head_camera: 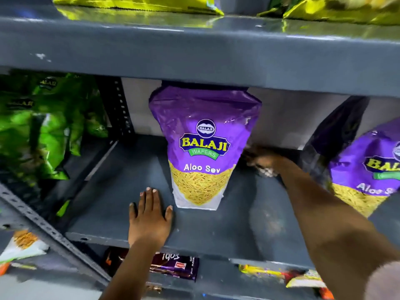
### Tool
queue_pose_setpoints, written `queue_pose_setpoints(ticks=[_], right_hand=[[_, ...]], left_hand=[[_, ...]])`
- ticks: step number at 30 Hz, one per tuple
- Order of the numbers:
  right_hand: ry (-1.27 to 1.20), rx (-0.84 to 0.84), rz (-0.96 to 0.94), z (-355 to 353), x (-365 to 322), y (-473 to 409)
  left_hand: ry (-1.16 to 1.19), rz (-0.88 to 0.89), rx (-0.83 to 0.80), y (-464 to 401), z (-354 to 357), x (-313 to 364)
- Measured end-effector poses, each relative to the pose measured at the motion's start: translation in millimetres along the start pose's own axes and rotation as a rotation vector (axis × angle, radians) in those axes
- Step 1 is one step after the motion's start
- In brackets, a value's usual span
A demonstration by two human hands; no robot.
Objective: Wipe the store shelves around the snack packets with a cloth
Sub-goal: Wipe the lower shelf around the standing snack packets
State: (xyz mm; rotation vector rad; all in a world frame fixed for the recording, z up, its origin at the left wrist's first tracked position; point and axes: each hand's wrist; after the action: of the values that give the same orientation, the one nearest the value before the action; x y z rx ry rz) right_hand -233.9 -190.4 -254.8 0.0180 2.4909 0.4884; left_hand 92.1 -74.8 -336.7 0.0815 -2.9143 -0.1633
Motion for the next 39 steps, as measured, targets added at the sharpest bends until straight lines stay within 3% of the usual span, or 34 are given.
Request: queue_pose_setpoints(ticks=[2, 8, 19, 24, 29, 39], right_hand=[[0.122, -0.098, 0.032, 17, 18, -19], [0.222, 0.091, 0.070, 27, 24, -14], [0.103, 0.183, 0.085, 81, 16, 99], [0.006, 0.229, 0.091, 71, 3, 86], [0.226, 0.007, 0.236, 92, -4, 59], [0.297, 0.199, 0.146, 131, 26, 161]], left_hand=[[-0.013, -0.001, 0.011, 0, 3, -2], [0.009, 0.008, 0.023, 4, 1, 0], [0.026, 0.016, -0.025, 5, -4, 2], [0.031, 0.019, -0.022, 3, -2, 1], [0.013, 0.008, -0.017, 1, 3, -2], [0.009, 0.020, -0.067, 5, -6, 2]])
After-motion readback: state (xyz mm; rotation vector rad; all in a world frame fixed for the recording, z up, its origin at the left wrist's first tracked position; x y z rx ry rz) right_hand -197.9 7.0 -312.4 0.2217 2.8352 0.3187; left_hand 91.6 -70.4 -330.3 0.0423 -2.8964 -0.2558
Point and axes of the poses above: each hand's wrist, its own y-axis away from the middle knuckle, its own z-axis out of the palm, x = y × z, and after that the axes turned 8 degrees about -x, right-handed
